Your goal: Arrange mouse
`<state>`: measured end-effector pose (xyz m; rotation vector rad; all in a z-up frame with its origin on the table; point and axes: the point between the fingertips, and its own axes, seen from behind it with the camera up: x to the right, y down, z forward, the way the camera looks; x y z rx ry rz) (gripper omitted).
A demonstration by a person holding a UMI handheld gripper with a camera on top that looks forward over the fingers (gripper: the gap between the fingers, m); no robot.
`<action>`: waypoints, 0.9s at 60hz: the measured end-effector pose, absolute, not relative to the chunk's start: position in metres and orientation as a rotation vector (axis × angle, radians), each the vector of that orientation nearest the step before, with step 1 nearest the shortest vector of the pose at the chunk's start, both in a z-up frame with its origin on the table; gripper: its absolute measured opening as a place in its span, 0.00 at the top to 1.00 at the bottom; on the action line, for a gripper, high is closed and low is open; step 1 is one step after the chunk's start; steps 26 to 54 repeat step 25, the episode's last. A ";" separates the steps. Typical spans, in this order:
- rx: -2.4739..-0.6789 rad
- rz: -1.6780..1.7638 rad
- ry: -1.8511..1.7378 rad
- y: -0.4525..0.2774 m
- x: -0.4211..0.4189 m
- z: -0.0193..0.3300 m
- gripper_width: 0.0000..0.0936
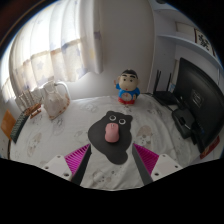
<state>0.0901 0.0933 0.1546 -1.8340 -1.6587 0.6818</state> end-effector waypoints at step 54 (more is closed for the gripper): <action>-1.870 0.639 -1.704 0.087 0.164 0.159 0.09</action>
